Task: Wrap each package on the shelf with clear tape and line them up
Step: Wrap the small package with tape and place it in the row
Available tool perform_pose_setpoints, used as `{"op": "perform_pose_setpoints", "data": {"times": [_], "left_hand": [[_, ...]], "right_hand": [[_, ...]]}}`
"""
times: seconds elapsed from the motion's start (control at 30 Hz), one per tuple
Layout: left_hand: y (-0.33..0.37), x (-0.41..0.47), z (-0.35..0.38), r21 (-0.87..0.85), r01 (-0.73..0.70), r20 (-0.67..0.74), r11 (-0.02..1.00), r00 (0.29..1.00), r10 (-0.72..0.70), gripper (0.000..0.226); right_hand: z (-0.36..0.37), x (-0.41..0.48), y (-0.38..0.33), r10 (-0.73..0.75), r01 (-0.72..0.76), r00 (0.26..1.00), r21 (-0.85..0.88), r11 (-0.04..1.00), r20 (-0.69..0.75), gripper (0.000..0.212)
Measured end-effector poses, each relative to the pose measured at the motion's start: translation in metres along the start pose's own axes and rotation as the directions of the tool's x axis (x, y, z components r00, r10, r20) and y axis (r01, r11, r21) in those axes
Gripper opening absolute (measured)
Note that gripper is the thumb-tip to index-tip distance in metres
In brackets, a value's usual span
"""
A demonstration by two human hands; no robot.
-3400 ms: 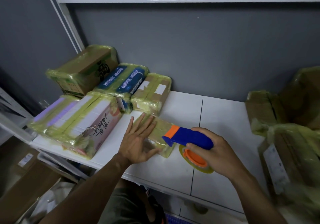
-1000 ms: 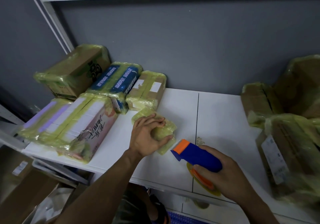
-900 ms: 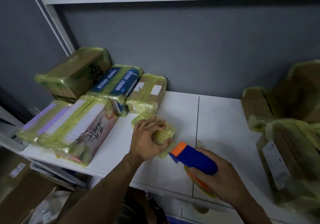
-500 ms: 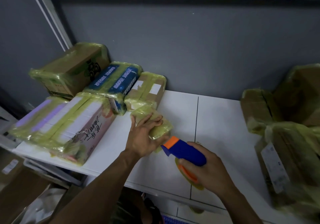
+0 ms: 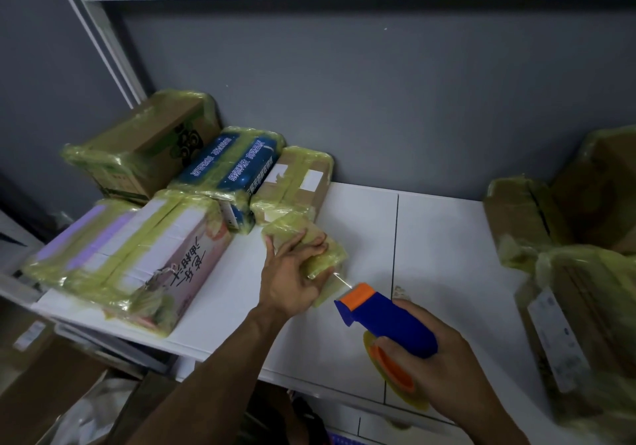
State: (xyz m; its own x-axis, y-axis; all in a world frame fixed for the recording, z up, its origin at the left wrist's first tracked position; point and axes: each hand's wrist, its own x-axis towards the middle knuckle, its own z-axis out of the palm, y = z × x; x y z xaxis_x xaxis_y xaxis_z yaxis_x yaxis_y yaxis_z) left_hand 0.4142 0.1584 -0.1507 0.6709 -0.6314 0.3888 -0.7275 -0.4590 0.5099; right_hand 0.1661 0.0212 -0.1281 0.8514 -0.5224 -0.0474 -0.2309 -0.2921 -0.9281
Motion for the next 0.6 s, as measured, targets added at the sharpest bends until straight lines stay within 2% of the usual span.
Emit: {"op": "perform_pose_setpoints", "data": {"times": [0.27, 0.43, 0.6], "left_hand": [[0.0, -0.002, 0.001, -0.018, -0.002, -0.008, 1.0, 1.0, 0.001, 0.049], [-0.002, -0.002, -0.001, -0.024, 0.016, 0.016, 1.0, 1.0, -0.016, 0.068], [0.006, -0.004, 0.002, -0.016, 0.018, -0.043, 1.0, 0.999, -0.019, 0.047]], "right_hand": [[0.004, 0.001, 0.001, 0.026, -0.025, 0.999, -0.042, 0.999, 0.039, 0.04], [0.008, 0.004, -0.003, 0.02, -0.016, 0.999, -0.08, 0.997, 0.044, 0.039], [0.016, 0.01, -0.008, 0.021, -0.017, 0.999, -0.116, 0.993, 0.033, 0.036]]}}
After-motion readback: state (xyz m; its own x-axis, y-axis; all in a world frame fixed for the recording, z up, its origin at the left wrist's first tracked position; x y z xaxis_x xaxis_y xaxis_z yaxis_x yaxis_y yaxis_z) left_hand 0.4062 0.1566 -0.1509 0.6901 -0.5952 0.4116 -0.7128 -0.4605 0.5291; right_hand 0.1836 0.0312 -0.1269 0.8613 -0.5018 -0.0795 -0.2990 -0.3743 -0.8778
